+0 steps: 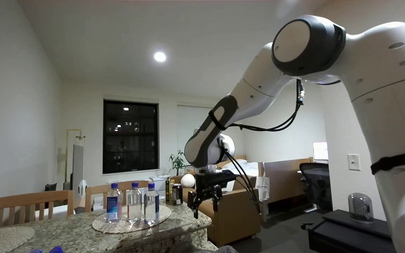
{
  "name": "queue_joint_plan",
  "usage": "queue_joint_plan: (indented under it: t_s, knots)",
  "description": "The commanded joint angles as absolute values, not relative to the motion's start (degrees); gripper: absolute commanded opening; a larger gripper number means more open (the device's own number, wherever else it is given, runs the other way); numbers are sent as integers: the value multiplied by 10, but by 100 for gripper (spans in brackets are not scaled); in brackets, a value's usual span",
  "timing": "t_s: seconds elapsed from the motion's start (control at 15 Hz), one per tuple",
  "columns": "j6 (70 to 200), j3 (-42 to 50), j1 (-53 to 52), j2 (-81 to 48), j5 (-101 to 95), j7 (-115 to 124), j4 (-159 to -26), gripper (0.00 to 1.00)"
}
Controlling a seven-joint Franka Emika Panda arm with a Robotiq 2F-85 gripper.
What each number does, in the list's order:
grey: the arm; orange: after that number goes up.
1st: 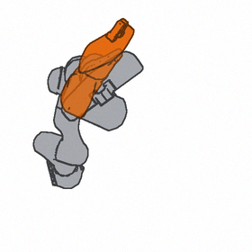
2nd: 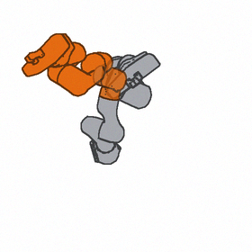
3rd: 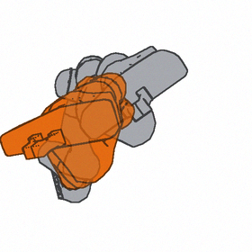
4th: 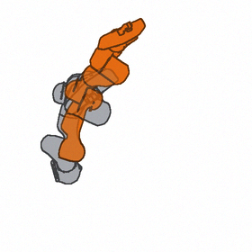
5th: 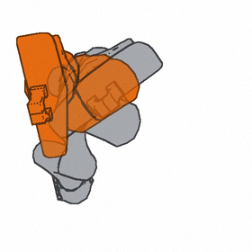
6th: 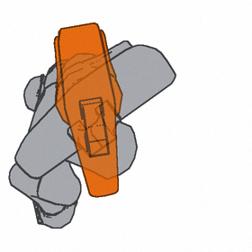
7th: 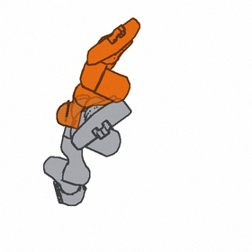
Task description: Move the grey towel to the left
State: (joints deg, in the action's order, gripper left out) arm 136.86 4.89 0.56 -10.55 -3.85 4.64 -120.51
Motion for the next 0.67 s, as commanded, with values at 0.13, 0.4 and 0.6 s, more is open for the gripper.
queue_joint_plan:
  t_s: [0.13, 0.4, 0.6]
  knots:
    - [1334, 65, 26, -107, -50, 60, -1206, 100]
    - [1331, 73, 36, -110, -40, 61, -1219, 100]
    - [1349, 76, 43, -118, -39, 61, -1234, 100]
